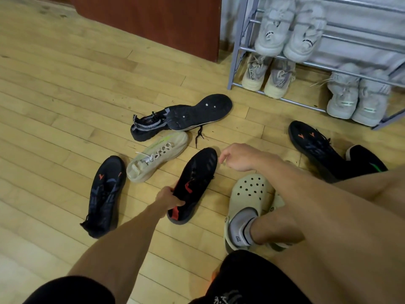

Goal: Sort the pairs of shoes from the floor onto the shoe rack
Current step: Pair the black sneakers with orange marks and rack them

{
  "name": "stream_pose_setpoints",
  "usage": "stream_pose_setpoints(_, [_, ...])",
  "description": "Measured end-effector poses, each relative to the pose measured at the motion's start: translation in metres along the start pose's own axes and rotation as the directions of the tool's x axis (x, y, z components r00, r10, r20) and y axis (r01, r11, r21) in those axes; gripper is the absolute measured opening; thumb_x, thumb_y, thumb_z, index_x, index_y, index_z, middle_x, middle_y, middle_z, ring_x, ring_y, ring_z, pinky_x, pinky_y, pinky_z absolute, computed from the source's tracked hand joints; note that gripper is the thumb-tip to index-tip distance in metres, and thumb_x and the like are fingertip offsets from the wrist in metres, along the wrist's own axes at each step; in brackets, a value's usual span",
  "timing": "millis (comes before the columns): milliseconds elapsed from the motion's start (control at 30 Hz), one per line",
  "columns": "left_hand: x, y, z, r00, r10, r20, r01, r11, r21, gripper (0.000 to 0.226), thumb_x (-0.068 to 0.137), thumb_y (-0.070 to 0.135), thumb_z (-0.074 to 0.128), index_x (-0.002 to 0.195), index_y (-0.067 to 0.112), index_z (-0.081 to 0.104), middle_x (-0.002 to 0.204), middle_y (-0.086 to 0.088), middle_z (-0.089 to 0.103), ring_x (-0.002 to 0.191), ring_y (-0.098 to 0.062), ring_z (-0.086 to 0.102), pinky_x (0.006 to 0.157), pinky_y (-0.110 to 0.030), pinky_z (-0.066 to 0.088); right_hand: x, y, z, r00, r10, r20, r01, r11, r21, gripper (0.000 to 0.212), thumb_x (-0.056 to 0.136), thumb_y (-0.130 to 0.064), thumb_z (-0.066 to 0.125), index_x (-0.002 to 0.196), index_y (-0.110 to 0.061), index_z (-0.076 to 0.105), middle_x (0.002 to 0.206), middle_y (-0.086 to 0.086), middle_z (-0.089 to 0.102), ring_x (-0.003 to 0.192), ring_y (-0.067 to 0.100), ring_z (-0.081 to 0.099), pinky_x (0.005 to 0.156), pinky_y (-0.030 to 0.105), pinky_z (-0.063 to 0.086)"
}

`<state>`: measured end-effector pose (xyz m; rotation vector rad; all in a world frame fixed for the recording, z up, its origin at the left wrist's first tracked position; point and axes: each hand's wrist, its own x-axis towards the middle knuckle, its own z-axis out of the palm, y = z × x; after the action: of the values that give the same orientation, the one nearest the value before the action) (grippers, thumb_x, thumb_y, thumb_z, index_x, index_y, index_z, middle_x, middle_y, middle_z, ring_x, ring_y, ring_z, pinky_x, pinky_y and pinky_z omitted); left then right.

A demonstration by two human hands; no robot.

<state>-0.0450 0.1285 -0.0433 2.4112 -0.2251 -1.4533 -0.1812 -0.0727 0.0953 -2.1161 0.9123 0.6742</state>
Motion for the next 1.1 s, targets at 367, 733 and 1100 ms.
stream_pose_setpoints(367, [-0.034, 0.013, -0.022, 0.951, -0.008, 0.309, 0.068, 0.98, -0.184, 0.041, 0.079, -0.004, 0.069, 0.118, 0.004, 0.059, 0.098, -0.008, 0.065, 0.085, -0.02, 0.057, 0.068, -0.038, 0.049, -0.005, -0.006, -0.006, 1.0, 0.016, 0.023, -0.015, 0.999, -0.033, 0.034, 0.094, -0.011, 0.045, 0.121, -0.018, 0.063, 0.128, 0.004, 0.06, 0.114, 0.022, 0.054, 0.091, 0.029, 0.043])
stream_pose_setpoints(733, [-0.115, 0.097, -0.074, 0.902, 0.429, 0.045, -0.393, 0.86, -0.324, 0.03, 0.079, 0.001, 0.069, 0.107, 0.009, 0.065, 0.112, -0.01, 0.07, 0.104, -0.028, 0.063, 0.072, -0.037, 0.054, -0.049, -0.041, -0.07, 0.995, -0.04, -0.089, 0.028, 0.991, -0.133, 0.027, 0.093, -0.031, 0.055, 0.07, -0.018, 0.048, 0.074, 0.0, 0.049, 0.065, 0.017, 0.048, 0.059, 0.029, 0.042])
stream_pose_setpoints(1100, [-0.252, 0.28, -0.076, 0.645, 0.761, -0.073, -0.727, 0.58, -0.369, 0.034, 0.081, -0.004, 0.066, 0.113, 0.011, 0.066, 0.109, -0.002, 0.071, 0.103, -0.022, 0.063, 0.074, -0.036, 0.051, -0.139, 0.0, -0.182, 0.864, -0.067, -0.499, 0.32, 0.839, 0.44, 0.036, 0.093, -0.021, 0.059, 0.128, -0.012, 0.053, 0.117, 0.008, 0.063, 0.102, 0.027, 0.064, 0.086, 0.04, 0.057])
